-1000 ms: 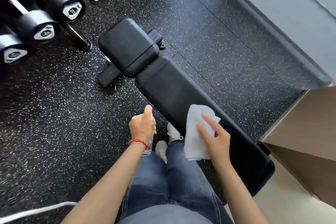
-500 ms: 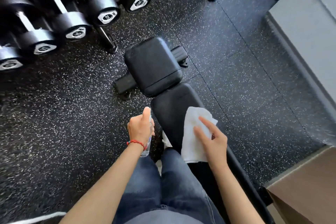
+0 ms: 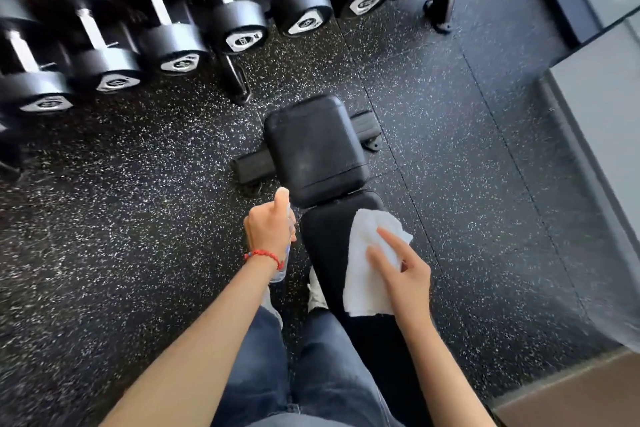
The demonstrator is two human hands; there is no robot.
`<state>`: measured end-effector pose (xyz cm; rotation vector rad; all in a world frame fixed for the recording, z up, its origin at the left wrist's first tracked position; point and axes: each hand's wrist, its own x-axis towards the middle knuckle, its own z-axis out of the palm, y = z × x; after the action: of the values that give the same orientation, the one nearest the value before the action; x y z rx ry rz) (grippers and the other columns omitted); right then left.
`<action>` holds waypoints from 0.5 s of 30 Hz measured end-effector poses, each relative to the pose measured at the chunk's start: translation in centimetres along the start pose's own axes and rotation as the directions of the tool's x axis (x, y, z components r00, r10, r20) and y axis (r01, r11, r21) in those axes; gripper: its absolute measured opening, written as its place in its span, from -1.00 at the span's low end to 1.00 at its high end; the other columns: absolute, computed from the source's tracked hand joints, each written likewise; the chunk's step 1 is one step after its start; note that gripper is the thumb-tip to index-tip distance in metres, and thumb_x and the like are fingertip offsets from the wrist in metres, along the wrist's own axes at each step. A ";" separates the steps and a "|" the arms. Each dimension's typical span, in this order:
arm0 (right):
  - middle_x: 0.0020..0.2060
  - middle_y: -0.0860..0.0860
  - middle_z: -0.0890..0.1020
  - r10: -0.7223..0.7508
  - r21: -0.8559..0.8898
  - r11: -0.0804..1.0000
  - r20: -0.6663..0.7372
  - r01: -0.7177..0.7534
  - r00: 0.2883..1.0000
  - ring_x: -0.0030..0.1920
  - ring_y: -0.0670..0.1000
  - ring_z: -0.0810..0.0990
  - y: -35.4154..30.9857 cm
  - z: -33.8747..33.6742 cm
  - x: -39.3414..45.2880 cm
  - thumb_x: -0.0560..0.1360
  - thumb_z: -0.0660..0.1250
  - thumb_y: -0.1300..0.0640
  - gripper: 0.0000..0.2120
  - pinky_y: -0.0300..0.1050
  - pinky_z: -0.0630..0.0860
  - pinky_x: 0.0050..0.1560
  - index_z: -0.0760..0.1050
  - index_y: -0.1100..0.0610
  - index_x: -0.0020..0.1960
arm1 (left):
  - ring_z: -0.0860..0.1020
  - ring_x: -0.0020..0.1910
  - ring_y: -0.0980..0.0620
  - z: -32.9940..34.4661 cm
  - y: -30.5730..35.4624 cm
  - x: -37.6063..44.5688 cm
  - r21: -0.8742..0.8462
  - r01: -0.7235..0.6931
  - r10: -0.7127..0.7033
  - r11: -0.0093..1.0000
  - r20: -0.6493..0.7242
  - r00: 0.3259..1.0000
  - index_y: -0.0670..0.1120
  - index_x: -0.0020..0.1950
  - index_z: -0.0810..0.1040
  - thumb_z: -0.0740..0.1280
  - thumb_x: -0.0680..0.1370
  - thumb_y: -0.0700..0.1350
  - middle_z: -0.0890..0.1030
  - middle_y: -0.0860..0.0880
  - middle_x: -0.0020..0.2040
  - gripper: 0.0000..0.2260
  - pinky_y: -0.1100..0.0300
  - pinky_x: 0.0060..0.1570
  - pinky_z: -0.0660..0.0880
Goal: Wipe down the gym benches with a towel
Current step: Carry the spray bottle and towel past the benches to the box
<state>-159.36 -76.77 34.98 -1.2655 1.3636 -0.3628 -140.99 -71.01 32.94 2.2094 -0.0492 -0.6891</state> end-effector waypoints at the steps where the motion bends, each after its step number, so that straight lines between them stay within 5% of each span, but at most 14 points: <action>1: 0.00 -0.15 0.59 -0.003 -0.008 1.000 0.010 0.003 1.000 -0.06 -0.38 0.50 -0.4 0.4 0.2 0.41 0.44 0.20 -0.72 -0.65 0.30 -0.12 0.57 -0.07 0.06 | 0.36 -0.69 0.24 -0.3 0.2 0.3 -0.009 -0.006 0.006 1.000 -0.003 1.000 0.04 -0.69 0.43 0.21 0.53 0.00 0.33 0.12 -0.75 -0.46 0.44 -0.59 0.26; 9: -0.02 -0.16 0.59 -0.080 -0.070 0.994 0.055 0.083 0.995 -0.05 -0.34 0.50 -3.7 5.3 0.9 0.41 0.44 0.18 -0.72 -0.63 0.31 -0.09 0.57 -0.08 0.06 | 0.35 -0.71 0.19 -4.3 -0.4 3.0 -0.141 0.027 -0.031 0.990 -0.021 0.999 -0.09 -0.70 0.34 0.23 0.52 0.00 0.37 0.06 -0.72 -0.43 0.41 -0.61 0.26; 15: -0.05 -0.17 0.60 -0.166 -0.124 0.976 0.102 0.178 0.981 -0.04 -0.38 0.51 -6.7 12.6 0.3 0.40 0.45 0.20 -0.71 -0.60 0.32 -0.08 0.56 -0.12 0.03 | 0.46 -0.56 -0.07 -11.0 -1.5 6.3 -0.301 0.053 -0.052 0.952 0.012 0.999 -0.30 -0.56 0.40 0.15 0.40 0.17 0.44 -0.12 -0.63 -0.43 0.10 -0.35 0.46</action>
<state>-145.51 -73.78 36.91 -1.4989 1.2202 -0.3339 -130.46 -63.99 34.78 1.9211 0.1068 -0.6819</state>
